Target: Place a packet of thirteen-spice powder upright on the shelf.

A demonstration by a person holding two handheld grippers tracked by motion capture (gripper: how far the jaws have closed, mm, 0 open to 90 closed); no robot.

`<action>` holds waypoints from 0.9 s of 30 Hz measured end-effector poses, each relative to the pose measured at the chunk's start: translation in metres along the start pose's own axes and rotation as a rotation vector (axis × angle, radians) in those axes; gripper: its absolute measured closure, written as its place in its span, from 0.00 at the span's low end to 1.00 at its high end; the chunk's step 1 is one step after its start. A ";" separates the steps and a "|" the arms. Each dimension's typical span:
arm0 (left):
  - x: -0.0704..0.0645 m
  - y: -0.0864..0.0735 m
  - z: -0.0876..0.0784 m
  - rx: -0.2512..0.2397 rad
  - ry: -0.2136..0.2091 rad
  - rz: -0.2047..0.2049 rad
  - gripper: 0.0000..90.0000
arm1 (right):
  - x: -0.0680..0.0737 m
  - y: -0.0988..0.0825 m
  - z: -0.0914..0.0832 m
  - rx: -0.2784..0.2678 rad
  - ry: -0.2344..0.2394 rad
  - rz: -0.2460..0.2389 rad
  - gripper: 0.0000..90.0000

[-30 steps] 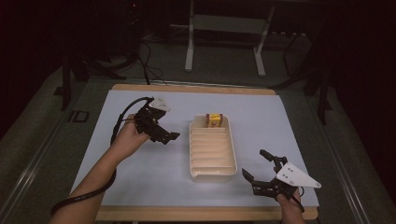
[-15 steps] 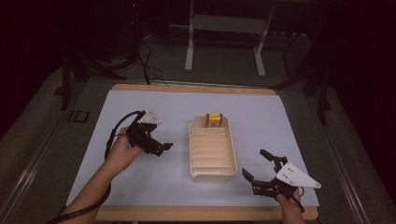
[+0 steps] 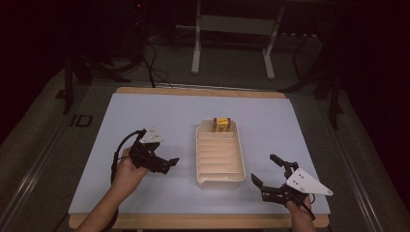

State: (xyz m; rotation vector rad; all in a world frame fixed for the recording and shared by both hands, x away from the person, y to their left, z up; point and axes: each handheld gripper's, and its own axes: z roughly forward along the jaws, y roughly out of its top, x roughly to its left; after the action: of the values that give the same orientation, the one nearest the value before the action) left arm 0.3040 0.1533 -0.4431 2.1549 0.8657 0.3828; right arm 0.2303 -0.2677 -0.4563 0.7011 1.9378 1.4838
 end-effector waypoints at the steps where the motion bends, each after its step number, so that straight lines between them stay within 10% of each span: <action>1: -0.001 -0.003 0.000 -0.009 -0.005 -0.010 0.02 | 0.000 0.000 0.000 0.000 -0.002 0.000 0.15; 27: -0.021 -0.062 -0.013 -0.007 0.005 -0.061 0.02 | -0.001 -0.001 0.001 0.004 -0.009 -0.012 0.15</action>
State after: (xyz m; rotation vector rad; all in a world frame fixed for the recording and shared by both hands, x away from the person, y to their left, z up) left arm 0.2535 0.1754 -0.4804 2.1169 0.9294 0.3600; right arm 0.2315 -0.2680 -0.4574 0.6956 1.9356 1.4684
